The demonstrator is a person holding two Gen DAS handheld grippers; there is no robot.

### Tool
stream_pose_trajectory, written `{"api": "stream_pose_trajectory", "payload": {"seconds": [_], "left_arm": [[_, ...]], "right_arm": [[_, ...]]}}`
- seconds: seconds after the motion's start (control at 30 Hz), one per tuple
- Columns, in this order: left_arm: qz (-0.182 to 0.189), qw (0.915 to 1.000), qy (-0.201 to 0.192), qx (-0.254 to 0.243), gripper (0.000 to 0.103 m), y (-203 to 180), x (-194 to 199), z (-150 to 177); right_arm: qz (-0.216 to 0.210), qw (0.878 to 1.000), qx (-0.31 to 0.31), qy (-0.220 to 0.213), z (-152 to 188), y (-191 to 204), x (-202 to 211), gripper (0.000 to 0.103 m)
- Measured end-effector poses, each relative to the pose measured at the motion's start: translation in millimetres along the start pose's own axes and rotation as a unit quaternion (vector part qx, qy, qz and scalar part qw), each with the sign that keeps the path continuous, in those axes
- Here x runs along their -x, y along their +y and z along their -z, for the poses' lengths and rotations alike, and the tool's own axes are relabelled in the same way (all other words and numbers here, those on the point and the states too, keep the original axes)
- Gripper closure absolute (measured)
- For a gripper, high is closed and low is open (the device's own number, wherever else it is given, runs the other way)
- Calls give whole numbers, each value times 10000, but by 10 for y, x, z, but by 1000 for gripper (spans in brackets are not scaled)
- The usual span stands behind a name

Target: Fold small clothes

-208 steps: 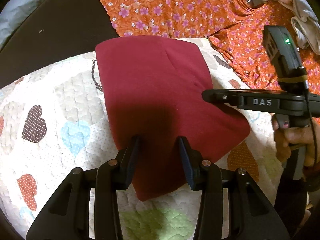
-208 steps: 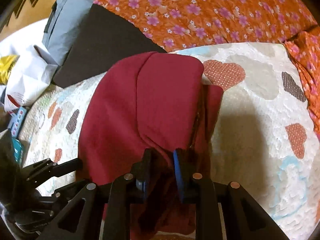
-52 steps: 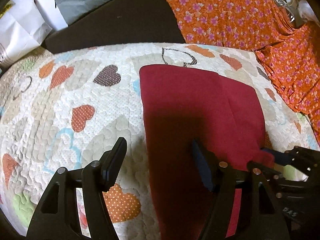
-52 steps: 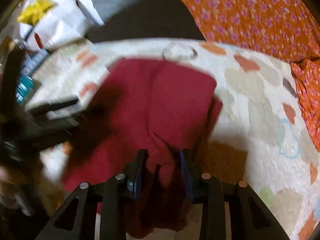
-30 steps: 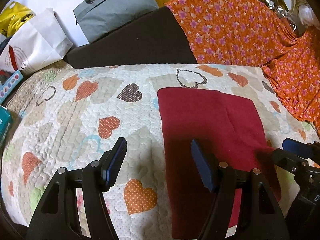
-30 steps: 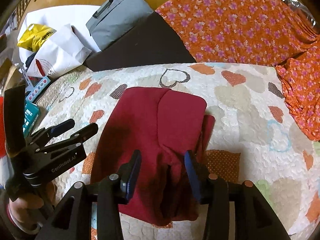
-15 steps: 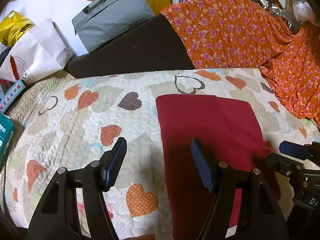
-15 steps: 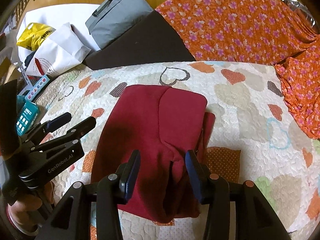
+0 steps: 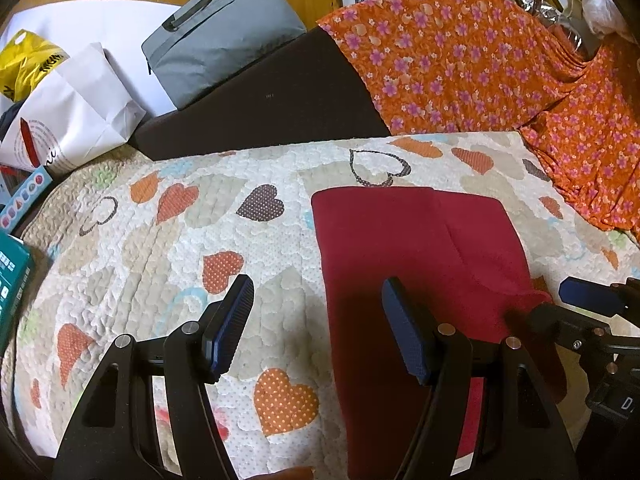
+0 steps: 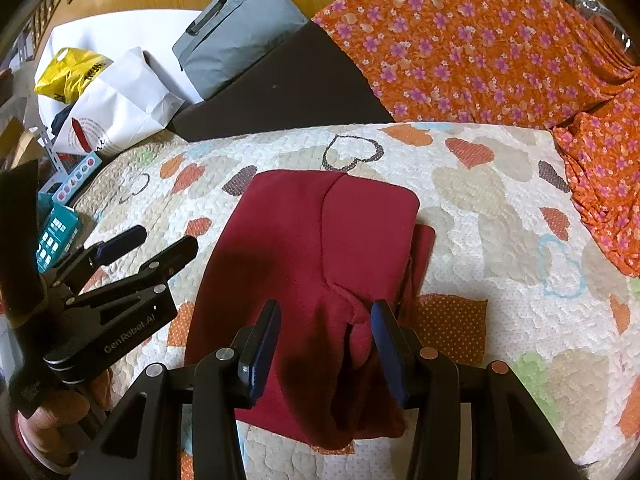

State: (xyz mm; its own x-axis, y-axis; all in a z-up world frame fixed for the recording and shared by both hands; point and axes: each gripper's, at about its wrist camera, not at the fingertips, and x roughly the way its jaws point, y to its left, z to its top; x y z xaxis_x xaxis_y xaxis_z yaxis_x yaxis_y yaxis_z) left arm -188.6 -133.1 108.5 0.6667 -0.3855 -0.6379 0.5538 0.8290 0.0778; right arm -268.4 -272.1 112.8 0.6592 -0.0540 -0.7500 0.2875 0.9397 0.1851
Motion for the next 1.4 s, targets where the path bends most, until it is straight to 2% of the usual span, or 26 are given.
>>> {"api": "stream_pose_trajectory", "payload": {"seconds": [0.33,1.4], "left_arm": [[-25,10000,63,-43,36,-18,-33,8],[-32,9999,57,-123,36,-71,-37,16]], "right_arm": [[-42,9999,-7,122,34,14,-67,57],[-86,9998,-77,132,59,31,-67,56]]}}
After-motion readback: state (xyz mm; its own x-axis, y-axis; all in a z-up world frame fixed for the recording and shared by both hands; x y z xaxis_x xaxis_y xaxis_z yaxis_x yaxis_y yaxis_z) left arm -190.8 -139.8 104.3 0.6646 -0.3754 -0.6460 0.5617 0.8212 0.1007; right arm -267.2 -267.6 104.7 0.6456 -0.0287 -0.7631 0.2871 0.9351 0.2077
